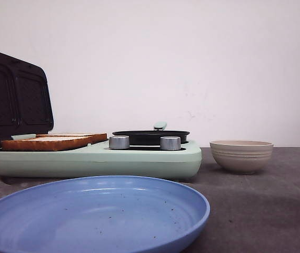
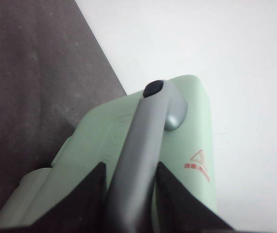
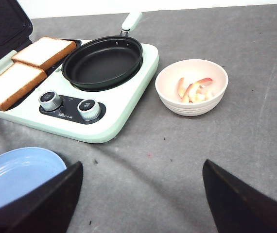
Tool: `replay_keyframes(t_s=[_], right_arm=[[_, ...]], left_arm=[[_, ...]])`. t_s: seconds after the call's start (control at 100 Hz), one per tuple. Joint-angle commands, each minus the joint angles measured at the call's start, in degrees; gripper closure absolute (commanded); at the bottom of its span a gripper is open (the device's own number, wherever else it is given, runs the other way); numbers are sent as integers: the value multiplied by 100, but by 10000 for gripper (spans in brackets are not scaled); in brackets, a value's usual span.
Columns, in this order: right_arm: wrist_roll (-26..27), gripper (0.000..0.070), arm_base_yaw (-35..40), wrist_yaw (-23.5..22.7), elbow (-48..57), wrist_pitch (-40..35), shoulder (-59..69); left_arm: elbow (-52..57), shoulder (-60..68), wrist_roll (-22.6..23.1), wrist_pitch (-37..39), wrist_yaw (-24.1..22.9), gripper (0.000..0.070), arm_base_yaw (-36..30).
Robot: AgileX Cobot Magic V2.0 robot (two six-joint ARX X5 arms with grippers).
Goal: Make breakfast with bread and shrimp
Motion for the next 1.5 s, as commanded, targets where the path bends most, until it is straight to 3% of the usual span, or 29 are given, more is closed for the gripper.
replay_keyframes(t_s=[0.0,0.51,0.74,0.98,1.49], right_arm=[[61,224,37,22,4,52,15],[120,224,37,22,4,50,15],[118,224,37,22,4,48,15],[118,224,37,20,4,35,15],[118,224,37,20,4,33,15]], left_arm=[[87,114,380,9,-2,696,-17],[87,114,1010,-72,-37,696,-654],[90,114,1665,-470,-284,696,-1211],[90,114,2468,-1086,-841,696,-1886],[90,114,3777,-1884,-2643,696,-3335]])
